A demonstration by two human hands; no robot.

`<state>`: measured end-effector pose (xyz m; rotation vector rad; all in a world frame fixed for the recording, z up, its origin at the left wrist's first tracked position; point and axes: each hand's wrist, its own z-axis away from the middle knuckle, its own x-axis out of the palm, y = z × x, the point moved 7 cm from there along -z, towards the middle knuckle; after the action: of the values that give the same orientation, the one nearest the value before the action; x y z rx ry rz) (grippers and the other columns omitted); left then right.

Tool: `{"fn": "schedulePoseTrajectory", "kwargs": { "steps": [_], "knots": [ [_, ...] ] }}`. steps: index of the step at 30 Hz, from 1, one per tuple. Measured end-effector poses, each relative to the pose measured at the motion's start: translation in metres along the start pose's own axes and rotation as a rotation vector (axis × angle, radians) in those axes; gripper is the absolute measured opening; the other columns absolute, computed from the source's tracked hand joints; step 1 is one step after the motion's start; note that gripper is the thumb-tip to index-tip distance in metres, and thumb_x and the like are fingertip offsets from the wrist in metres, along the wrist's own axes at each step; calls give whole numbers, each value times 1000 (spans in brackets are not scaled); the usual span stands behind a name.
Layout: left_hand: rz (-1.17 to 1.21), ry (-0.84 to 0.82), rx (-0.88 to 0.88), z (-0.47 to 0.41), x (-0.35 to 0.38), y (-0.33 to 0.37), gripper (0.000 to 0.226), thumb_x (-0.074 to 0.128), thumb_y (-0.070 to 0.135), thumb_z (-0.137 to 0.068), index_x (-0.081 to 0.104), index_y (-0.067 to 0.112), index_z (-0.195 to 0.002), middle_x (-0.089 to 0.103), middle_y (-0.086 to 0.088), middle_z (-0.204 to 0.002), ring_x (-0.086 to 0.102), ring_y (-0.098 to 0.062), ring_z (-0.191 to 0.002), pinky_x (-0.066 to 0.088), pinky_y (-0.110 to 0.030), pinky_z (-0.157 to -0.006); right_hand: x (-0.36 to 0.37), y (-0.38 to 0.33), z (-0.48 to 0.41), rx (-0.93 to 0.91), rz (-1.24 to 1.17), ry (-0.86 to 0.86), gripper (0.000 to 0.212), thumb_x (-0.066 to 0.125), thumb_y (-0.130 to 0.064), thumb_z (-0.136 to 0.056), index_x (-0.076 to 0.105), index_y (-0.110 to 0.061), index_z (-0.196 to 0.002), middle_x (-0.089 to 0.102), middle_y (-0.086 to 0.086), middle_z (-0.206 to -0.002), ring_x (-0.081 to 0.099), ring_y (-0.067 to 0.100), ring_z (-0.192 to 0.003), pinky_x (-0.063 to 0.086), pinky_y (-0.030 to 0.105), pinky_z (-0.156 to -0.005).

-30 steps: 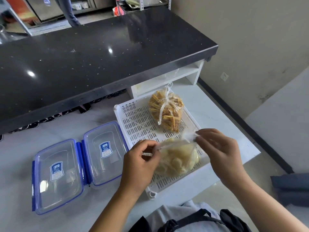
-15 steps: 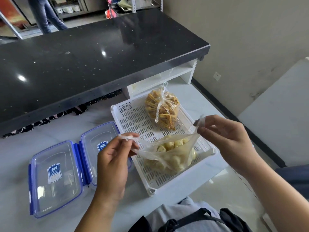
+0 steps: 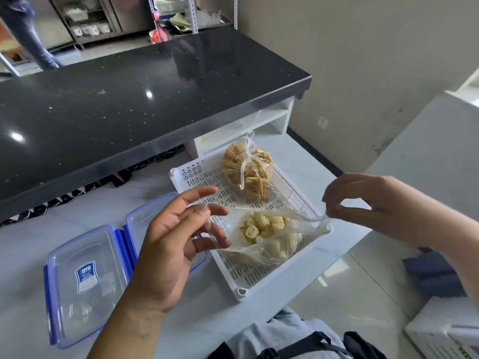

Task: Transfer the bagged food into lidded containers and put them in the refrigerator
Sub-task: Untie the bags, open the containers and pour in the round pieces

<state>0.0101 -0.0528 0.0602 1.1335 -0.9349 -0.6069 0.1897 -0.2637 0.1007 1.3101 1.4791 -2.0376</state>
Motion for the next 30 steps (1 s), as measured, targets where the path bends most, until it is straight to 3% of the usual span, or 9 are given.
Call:
{"fn": "schedulePoseTrajectory", "kwargs": {
  "steps": [3, 5, 10, 15, 17, 19, 21, 26, 30],
  "knots": [
    [46, -41, -36, 0, 2, -1, 36, 53, 18, -85, 68, 15, -117, 71, -17, -111, 63, -23, -69, 58, -37, -63, -3, 10, 2, 37, 7, -75, 8, 68, -38, -80, 75, -35, -84, 69, -19, -104, 65, 1, -92, 40, 4, -77],
    [74, -74, -59, -1, 3, -2, 39, 52, 20, -85, 66, 15, -120, 69, -16, -120, 65, -22, -72, 58, -37, -64, -6, 16, 4, 14, -22, -1, 7, 71, -31, -83, 76, -35, -85, 70, -18, -103, 67, 4, -94, 41, 6, -83],
    [132, -152, -100, 0, 11, -1, 44, 50, 21, -85, 62, 14, -126, 67, -13, -127, 66, -22, -75, 59, -39, -67, -18, 9, 14, -195, 122, 619, 13, 68, -9, -91, 78, -11, -97, 70, 6, -97, 66, 24, -85, 50, 29, -80],
    [192, -232, -122, 3, 22, -1, 48, 47, 21, -86, 57, 13, -132, 64, -14, -132, 67, -23, -76, 60, -40, -70, 0, -2, 20, -234, 85, 883, 17, 64, -2, -94, 75, -8, -105, 64, 10, -93, 63, 22, -81, 48, 28, -71],
    [217, -259, -119, 5, 23, -2, 49, 50, 20, -85, 57, 13, -133, 63, -15, -133, 68, -25, -81, 60, -41, -73, 5, 8, 20, -82, -160, 984, 20, 65, -4, -93, 76, -18, -103, 59, 3, -88, 59, 19, -78, 50, 29, -72],
    [245, -291, -109, 9, 25, -2, 55, 57, 22, -79, 58, 13, -133, 62, -15, -134, 68, -27, -87, 60, -43, -79, 17, 21, 15, 101, -662, 972, 23, 62, -3, -94, 78, -19, -97, 64, 2, -81, 60, 22, -74, 54, 37, -74],
    [281, -316, -100, 15, 27, -4, 59, 58, 27, -75, 58, 13, -132, 61, -14, -136, 68, -29, -93, 59, -45, -83, 26, 22, 11, 190, -936, 899, 20, 57, 0, -96, 75, -10, -95, 71, 6, -81, 66, 25, -75, 57, 39, -77],
    [318, -310, -100, 23, 27, -9, 50, 47, 18, -83, 59, 14, -131, 58, -13, -139, 68, -29, -98, 58, -45, -84, 33, 15, 2, 279, -1193, 685, 14, 56, -1, -97, 70, -5, -94, 72, 10, -77, 71, 28, -73, 60, 38, -79],
    [308, -307, -83, 26, 26, -7, 49, 48, 18, -83, 59, 14, -130, 58, -13, -140, 67, -30, -99, 58, -45, -85, 31, 15, -3, 297, -1207, 574, 18, 53, -2, -98, 70, -6, -95, 61, 8, -72, 64, 24, -62, 59, 38, -77]
  ]
}}
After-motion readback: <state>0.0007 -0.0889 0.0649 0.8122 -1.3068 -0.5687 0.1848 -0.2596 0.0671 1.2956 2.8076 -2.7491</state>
